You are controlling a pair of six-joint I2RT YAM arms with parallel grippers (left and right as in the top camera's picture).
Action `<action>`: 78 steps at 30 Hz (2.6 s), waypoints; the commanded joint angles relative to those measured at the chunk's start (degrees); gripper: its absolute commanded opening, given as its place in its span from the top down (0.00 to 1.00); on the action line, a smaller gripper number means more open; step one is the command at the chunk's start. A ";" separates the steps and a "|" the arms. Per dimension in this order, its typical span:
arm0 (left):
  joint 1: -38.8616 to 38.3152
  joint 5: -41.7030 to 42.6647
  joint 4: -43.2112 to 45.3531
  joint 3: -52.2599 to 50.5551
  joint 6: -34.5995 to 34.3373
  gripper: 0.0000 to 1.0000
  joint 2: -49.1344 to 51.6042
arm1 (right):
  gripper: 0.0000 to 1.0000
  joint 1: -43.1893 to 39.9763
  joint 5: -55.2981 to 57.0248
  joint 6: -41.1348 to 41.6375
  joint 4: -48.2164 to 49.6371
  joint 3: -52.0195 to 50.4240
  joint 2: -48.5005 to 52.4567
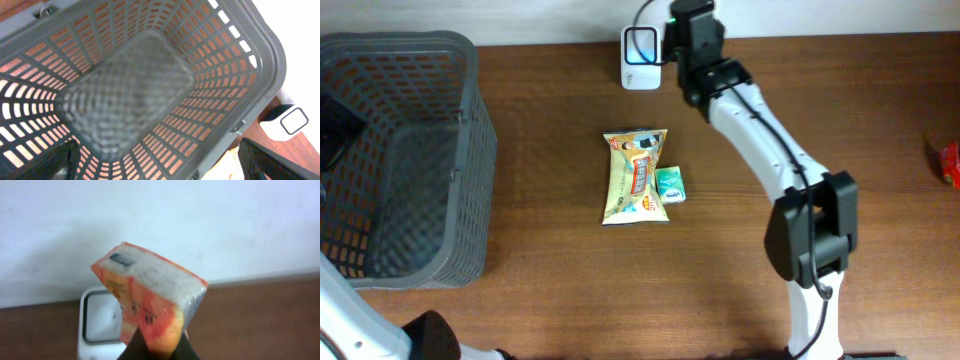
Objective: Scan the item barcode
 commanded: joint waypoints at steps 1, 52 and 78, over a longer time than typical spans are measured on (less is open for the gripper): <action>0.20 0.02 0.02 0.02 -0.33 0.01 0.13 | 0.94 1.57 5.51 -26.21 8.15 0.72 6.25; 0.20 0.02 0.02 0.02 -0.33 0.01 0.13 | 0.37 -58.03 -21.14 2.49 -38.77 0.35 4.26; 0.20 0.02 0.02 0.02 -0.33 0.01 0.13 | 0.19 0.61 -43.80 -1.57 -58.71 -0.20 5.20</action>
